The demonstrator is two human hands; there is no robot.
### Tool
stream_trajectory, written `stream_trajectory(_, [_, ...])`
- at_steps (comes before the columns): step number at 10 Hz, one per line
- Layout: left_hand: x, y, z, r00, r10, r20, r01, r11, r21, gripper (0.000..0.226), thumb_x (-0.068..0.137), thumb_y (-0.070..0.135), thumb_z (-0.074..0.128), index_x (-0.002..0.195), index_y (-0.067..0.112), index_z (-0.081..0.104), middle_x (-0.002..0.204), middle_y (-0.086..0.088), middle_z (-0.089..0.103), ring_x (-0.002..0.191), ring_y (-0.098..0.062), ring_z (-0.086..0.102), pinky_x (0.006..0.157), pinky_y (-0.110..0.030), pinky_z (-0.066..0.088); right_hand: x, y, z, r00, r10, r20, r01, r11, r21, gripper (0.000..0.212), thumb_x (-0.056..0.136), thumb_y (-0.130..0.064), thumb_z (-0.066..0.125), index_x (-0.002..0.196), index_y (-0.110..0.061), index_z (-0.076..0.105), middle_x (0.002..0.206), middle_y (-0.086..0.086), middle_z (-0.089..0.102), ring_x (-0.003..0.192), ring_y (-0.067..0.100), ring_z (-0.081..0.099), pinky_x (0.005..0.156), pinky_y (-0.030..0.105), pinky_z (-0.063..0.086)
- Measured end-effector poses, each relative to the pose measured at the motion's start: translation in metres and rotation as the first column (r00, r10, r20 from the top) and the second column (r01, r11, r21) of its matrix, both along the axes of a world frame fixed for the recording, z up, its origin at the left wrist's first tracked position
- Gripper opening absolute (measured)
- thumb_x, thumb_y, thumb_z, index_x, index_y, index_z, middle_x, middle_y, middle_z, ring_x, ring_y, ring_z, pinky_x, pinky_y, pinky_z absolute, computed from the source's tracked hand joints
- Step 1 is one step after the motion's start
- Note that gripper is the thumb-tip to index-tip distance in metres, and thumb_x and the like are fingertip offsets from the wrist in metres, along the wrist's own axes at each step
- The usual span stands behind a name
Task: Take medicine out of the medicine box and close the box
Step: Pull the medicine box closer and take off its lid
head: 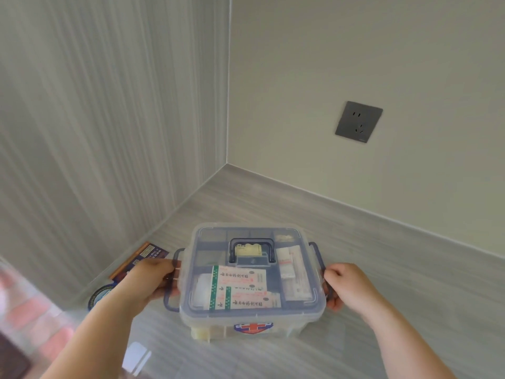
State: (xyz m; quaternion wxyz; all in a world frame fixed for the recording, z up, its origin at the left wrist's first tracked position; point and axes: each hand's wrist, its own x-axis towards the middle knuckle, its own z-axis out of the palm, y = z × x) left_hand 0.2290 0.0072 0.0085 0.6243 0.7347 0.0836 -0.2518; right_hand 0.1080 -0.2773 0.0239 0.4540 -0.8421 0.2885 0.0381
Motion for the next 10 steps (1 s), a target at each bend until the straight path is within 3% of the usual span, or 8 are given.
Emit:
stream_trajectory(2, [-0.007,0.007,-0.033,0.997,-0.010,-0.075,-0.008,0.973,-0.231,0.041,0.094,0.000,0.031,0.078,0.003,0.069,0.054,-0.009,0.070,0.049,-0.024,0.061,0.041,-0.023,0.051,-0.009,-0.005,-0.029,0.981,-0.189,0.044,0.161,0.919,0.360,0.035,0.092,0.000,0.032,0.065,-0.007,0.053,0.028,-0.002,0.053,0.025,0.008,0.046,0.029,0.012,0.035])
stream_trajectory(3, [-0.011,0.000,-0.039,1.000,0.016,-0.014,-0.018,0.984,-0.175,0.037,0.092,-0.001,0.034,0.083,0.004,0.070,0.057,-0.008,0.070,0.064,-0.031,0.055,0.056,-0.033,0.050,-0.010,-0.006,-0.041,0.971,-0.238,-0.007,0.220,0.889,0.402,0.024,0.090,0.000,0.036,0.081,-0.003,0.059,0.041,-0.001,0.056,0.031,0.010,0.048,0.032,0.015,0.036])
stream_trajectory(4, [-0.014,-0.010,-0.038,0.969,0.215,0.120,-0.205,0.975,-0.089,0.026,0.094,0.011,0.040,0.111,0.004,0.058,0.092,-0.011,0.065,0.088,-0.029,0.057,0.085,-0.043,0.045,-0.002,-0.009,-0.040,0.897,-0.429,0.103,0.392,0.882,0.260,0.019,0.089,-0.002,0.044,0.103,-0.001,0.056,0.080,0.014,0.060,0.063,0.025,0.055,0.059,0.029,0.044])
stream_trajectory(5, [-0.026,-0.017,-0.028,0.915,0.272,0.299,-0.230,0.959,-0.167,0.026,0.095,0.027,0.038,0.111,0.021,0.057,0.107,0.000,0.059,0.100,-0.020,0.054,0.091,-0.033,0.040,0.010,-0.001,-0.016,0.839,-0.349,0.418,0.410,0.910,-0.061,0.020,0.086,-0.003,0.051,0.104,0.001,0.060,0.104,0.018,0.063,0.099,0.032,0.057,0.087,0.033,0.039])
stream_trajectory(6, [-0.034,-0.023,-0.021,0.940,0.247,0.237,-0.181,0.946,-0.269,0.021,0.093,0.035,0.036,0.087,0.036,0.056,0.096,0.015,0.058,0.089,-0.007,0.055,0.079,-0.025,0.040,0.026,0.026,0.006,0.891,0.139,0.432,0.046,0.919,-0.391,0.021,0.083,-0.014,0.058,0.102,-0.008,0.063,0.111,0.008,0.063,0.111,0.026,0.048,0.091,0.019,0.027])
stream_trajectory(7, [-0.031,-0.024,-0.028,0.956,0.238,0.170,-0.178,0.935,-0.307,0.029,0.096,0.038,0.027,0.100,0.032,0.055,0.107,0.009,0.056,0.100,-0.014,0.052,0.089,-0.028,0.034,0.043,0.045,0.005,0.887,0.413,0.208,-0.260,0.818,-0.513,0.044,0.084,-0.034,0.054,0.125,-0.017,0.048,0.134,-0.002,0.045,0.128,0.015,0.029,0.105,0.023,0.017])
stream_trajectory(8, [-0.028,-0.021,-0.035,0.960,0.245,0.139,-0.184,0.919,-0.350,0.033,0.095,0.040,0.027,0.111,0.026,0.052,0.113,0.005,0.055,0.105,-0.015,0.051,0.085,-0.025,0.037,0.052,0.048,-0.001,0.891,0.411,0.192,-0.257,0.806,-0.533,0.042,0.083,-0.032,0.057,0.122,-0.018,0.049,0.132,-0.003,0.047,0.127,0.014,0.030,0.104,0.023,0.019])
stream_trajectory(10, [-0.023,-0.013,-0.050,0.969,0.198,0.151,-0.138,0.933,-0.334,0.043,0.071,0.066,0.041,0.100,0.040,0.060,0.116,0.010,0.060,0.109,-0.010,0.054,0.095,-0.033,0.035,0.061,0.047,0.004,0.903,0.299,0.308,-0.193,0.924,-0.331,0.020,0.077,-0.018,0.064,0.070,-0.030,0.050,0.092,-0.010,0.053,0.106,0.016,0.047,0.090,0.026,0.031])
